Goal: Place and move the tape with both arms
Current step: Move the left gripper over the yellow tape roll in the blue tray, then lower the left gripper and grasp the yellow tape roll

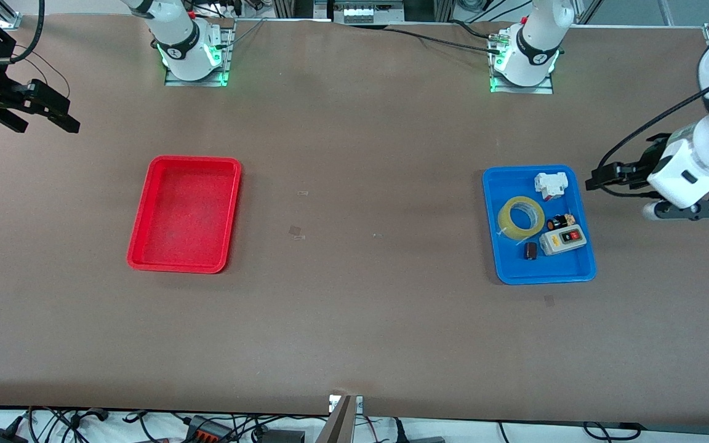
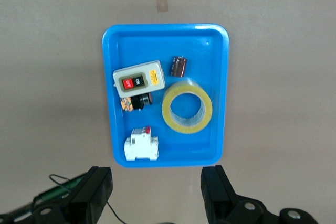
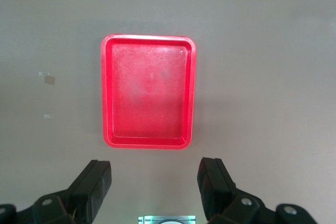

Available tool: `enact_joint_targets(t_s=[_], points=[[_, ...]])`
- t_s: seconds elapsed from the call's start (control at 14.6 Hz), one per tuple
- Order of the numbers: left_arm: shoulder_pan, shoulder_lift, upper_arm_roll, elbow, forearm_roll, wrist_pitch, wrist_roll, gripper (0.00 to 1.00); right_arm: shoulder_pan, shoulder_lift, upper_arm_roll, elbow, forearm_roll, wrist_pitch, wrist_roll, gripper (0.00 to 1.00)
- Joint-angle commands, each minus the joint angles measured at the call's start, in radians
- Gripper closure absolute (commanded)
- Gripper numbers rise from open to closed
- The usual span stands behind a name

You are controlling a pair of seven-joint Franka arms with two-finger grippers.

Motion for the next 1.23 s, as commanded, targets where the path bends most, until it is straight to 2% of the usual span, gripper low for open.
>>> enact_joint_targets(t_s=[0.0,0.27,0.55,1.16], points=[[0.002,-0.050,-0.006,-0.179,-0.019,0.169,-0.001,0.00,-0.002,0.001,0.002,0.011,-0.002,0.001,-0.007,0.01],[0.000,-0.056,-0.008,-0.342,-0.017,0.364,-0.001,0.00,-0.002,0.005,0.002,0.009,0.001,0.002,-0.013,0.01],[-0.010,-0.030,-0.008,-0.511,-0.017,0.632,-0.001,0.00,-0.002,0.007,0.002,0.009,0.000,0.002,-0.013,0.01],[-0.041,0.122,-0.013,-0.514,-0.003,0.711,0.016,0.00,-0.005,0.007,0.002,0.009,0.000,-0.001,-0.008,0.01]])
